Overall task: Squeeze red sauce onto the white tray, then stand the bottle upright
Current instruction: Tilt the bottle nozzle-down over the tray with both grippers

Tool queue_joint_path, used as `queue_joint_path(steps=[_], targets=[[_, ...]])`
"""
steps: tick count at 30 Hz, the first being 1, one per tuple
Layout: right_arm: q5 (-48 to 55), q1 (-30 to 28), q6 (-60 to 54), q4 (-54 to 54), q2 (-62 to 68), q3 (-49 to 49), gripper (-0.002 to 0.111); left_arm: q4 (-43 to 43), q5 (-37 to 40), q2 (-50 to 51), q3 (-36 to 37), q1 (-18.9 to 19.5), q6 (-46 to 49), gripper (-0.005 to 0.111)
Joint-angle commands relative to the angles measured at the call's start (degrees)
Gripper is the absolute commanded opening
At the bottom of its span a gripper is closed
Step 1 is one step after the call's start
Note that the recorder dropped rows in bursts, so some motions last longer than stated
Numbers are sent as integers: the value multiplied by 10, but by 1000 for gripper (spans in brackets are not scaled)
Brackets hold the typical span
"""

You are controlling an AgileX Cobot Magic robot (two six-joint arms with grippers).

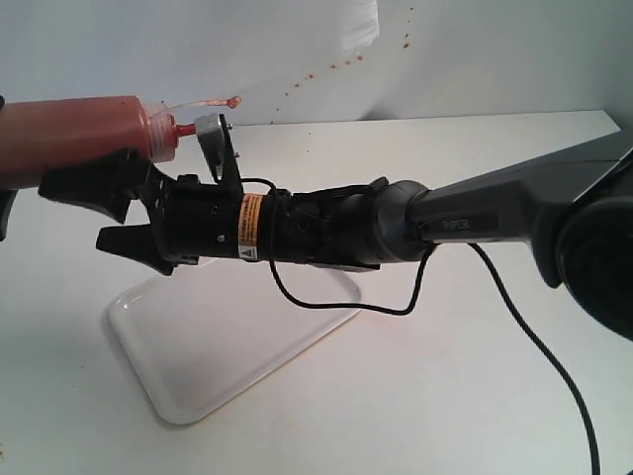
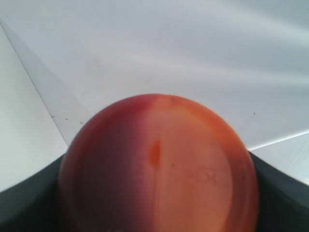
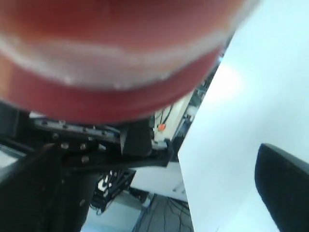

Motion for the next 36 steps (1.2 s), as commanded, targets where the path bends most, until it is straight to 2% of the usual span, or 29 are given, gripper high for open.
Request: queue_joint_path(steps=[1,4,11,15,19,21,24,30,32,36], targets=[[-45,-18,13,-77,-3,3,102,-11,-49,-3,-3,1,-2,0],[-70,-29,32,-84,-3,21,102,-25,-49,-7,-3,1,11,0],[-79,-39,-65,-77,-31,128,101,-10,-47,-7,-3,1,25,0],[-78,-40,-97,-113,-67,161,101,10,-43,-7,-3,1,25,0],[-78,-56,-100,-194,-106,166,101,42,-33,-7,-20,1,23,0],[-77,-72,-86,-241,-127,166,101,95,3,-13,-48,1,21,0],[-79,-95,-58,-303,-154,166,101,187,121,-35,-100,1,21,0],[-76,-127,-15,-404,-197,166,101,284,287,-83,-175,1,19,0],[-72,-133,-12,-423,-208,166,101,377,322,-91,-193,0,-11,0],[-33,-137,-9,-460,-233,166,101,606,331,-93,-219,0,-159,0]])
